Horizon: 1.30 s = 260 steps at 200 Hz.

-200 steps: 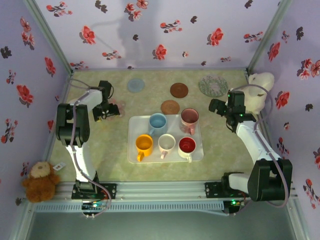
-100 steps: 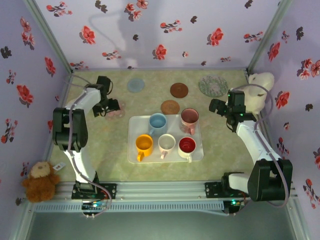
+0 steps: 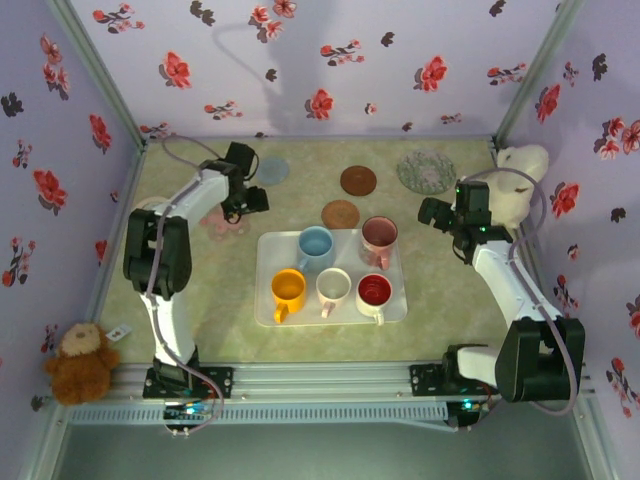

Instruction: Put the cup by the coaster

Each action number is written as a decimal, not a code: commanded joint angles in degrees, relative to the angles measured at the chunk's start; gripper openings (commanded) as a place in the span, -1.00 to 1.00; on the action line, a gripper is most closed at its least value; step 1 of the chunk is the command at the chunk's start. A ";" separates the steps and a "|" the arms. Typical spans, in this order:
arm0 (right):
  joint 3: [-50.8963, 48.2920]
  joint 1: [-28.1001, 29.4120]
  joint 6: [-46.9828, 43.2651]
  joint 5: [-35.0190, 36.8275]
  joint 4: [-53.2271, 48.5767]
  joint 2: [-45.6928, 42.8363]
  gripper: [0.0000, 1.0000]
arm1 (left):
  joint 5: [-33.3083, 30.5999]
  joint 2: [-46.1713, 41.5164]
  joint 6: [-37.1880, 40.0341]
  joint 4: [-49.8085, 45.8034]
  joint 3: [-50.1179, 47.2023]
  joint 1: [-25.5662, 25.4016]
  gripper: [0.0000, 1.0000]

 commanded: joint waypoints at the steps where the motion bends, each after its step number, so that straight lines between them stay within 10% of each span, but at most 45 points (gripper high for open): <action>1: 1.35 0.30 0.01 1.34 -1.23 0.03 0.98 | 2.75 2.39 -0.62 2.78 1.22 -0.75 0.26; 131: 0.12 0.33 -0.30 1.84 -1.37 -1.17 0.98 | 8.18 14.51 1.73 4.20 8.70 -0.94 -0.80; 260: 0.07 0.33 0.03 0.94 -0.92 0.20 0.98 | 2.07 12.88 5.25 -4.54 5.93 1.44 -0.96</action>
